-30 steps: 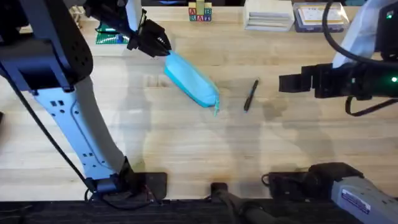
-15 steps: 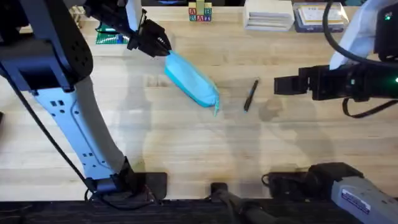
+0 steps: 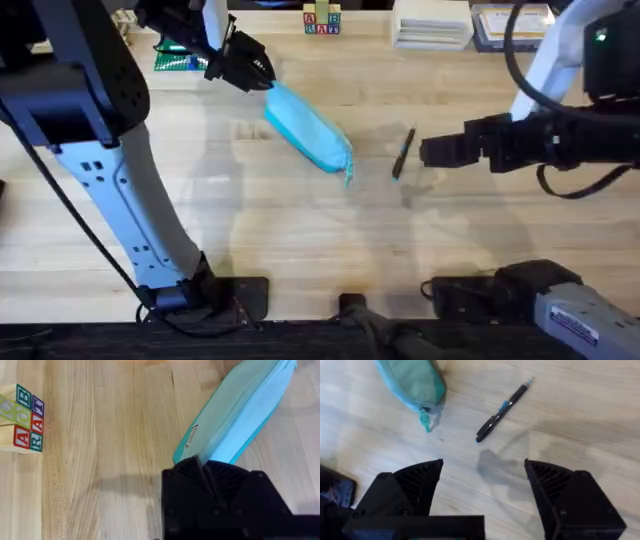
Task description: Unzip the bag, pick up the pens from the table one at a time and place them inside, then zip the bag closed.
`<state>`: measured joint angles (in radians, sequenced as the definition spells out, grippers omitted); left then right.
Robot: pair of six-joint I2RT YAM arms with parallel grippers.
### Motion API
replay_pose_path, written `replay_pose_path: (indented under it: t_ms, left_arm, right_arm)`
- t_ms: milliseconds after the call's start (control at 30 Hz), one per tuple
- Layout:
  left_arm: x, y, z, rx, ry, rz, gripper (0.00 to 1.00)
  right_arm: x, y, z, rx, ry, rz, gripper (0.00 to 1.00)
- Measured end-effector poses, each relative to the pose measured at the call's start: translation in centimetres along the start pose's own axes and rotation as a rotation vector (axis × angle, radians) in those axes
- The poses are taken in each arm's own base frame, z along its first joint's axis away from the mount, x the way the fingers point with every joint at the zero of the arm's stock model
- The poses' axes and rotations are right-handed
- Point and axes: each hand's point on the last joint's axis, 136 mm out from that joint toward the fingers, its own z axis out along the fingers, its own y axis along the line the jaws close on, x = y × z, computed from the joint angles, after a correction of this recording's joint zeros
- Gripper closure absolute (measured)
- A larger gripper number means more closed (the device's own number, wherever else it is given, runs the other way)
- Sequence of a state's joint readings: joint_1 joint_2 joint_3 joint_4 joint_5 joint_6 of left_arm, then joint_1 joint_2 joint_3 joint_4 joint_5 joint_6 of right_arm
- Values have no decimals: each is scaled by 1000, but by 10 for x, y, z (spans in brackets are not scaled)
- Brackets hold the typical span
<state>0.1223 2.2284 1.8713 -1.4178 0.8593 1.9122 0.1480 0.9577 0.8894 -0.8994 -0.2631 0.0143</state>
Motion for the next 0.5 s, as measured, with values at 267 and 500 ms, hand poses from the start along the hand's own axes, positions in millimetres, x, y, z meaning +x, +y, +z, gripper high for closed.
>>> replay_pose_path:
  t_ms: [267, 500]
  left_arm:
    - [0, 0, 0, 0, 0, 0, 959]
    - [0, 0, 0, 0, 0, 0, 959]
  right_arm:
    - [7, 25, 4, -53, 29, -89, 4]
    - [15, 42, 14, -92, 92, -151, 4]
